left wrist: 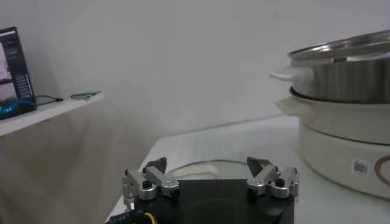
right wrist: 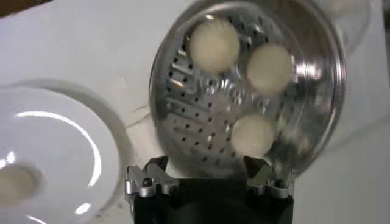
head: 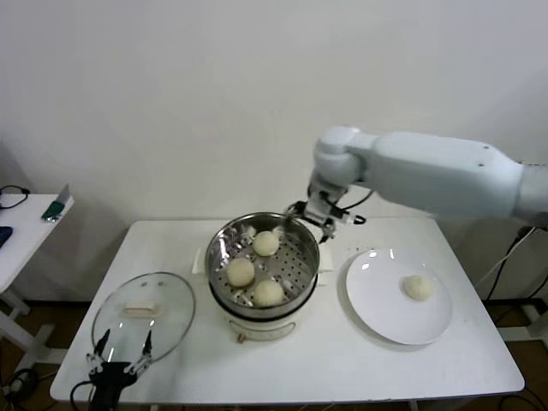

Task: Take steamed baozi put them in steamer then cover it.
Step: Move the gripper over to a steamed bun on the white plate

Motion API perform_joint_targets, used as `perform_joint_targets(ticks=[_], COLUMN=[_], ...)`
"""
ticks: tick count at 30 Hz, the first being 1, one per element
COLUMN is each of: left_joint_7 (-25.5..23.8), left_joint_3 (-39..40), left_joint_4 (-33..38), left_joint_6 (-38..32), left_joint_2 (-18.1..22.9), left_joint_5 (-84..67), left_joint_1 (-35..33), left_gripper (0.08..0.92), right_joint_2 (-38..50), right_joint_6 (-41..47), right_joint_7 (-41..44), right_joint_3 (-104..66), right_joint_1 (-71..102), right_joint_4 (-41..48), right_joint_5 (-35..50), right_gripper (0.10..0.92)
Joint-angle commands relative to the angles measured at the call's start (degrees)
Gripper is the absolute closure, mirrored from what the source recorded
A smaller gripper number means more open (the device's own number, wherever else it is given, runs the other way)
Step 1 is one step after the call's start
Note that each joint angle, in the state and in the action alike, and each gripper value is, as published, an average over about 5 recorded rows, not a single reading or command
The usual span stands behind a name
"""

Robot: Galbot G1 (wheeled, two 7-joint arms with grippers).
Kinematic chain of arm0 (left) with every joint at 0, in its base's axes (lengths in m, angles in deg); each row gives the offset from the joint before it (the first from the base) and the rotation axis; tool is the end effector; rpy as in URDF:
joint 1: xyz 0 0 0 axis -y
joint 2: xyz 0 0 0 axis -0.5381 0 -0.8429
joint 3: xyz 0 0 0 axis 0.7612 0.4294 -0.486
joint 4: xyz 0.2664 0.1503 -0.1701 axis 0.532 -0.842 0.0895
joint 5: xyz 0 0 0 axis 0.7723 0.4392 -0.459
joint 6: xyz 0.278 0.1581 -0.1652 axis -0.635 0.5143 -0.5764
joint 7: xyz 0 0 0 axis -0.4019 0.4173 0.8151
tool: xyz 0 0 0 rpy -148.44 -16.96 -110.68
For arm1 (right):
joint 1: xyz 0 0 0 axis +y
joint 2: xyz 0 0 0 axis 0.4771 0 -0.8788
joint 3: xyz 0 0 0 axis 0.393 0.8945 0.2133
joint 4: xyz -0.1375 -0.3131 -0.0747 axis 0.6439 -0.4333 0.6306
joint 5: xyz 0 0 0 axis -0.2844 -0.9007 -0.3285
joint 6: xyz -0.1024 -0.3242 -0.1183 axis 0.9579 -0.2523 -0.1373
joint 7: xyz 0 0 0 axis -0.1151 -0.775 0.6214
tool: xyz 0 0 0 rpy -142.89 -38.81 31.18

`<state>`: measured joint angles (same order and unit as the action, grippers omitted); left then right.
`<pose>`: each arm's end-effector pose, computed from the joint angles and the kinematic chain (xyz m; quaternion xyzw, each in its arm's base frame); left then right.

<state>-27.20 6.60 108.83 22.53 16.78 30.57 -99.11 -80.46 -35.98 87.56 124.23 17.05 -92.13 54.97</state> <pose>0.1053 0.1176 -0.3722 0.0458 -0.9885 -0.0968 0.1064 0.5299 0.0394 -0.0169 0.5911 -0.3239 0.7234 0.1496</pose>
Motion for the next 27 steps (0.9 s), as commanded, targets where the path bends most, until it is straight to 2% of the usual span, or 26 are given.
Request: perform_joint_targets(ticks=[1,7,13,19,27], left_joint_7=[0.0,0.0,0.0,0.1,0.2], left_joint_3=[0.2,0.5,0.6,0.1,-0.5], left_joint_4=[0.2,0.6,1.2,1.1,0.6], left_joint_6=[0.3,0.7,0.7,0.6,0.5], left_joint_2=[-0.1,0.2,1.1,1.4,1.6], left_joint_5=[0.4,1.3,2.8,3.0,2.7], left_joint_1=[0.5,0.9,0.0,-1.0,-1.4], left_gripper=[0.177,0.177,0.177,0.177,0.177], right_joint_2=[20.7,25.8,24.0,19.7,16.0], right_joint_6=[20.5,19.3,18.0,16.3,14.8], right_joint_7=[-4.0,2.2,3.9,3.8,4.4], right_joint_3=[2.4,-10.5,-24.3,-31.6,-33.9], right_joint_1=[3.0,19.7,35.3,41.7,43.7], right_joint_4=[-0.1,4.8,12.8,21.1,26.1], right_joint_5=[9.1,-1.8,-9.9,-11.7,-13.6], right_gripper=[0.203,0.203,0.203,0.203,0.203])
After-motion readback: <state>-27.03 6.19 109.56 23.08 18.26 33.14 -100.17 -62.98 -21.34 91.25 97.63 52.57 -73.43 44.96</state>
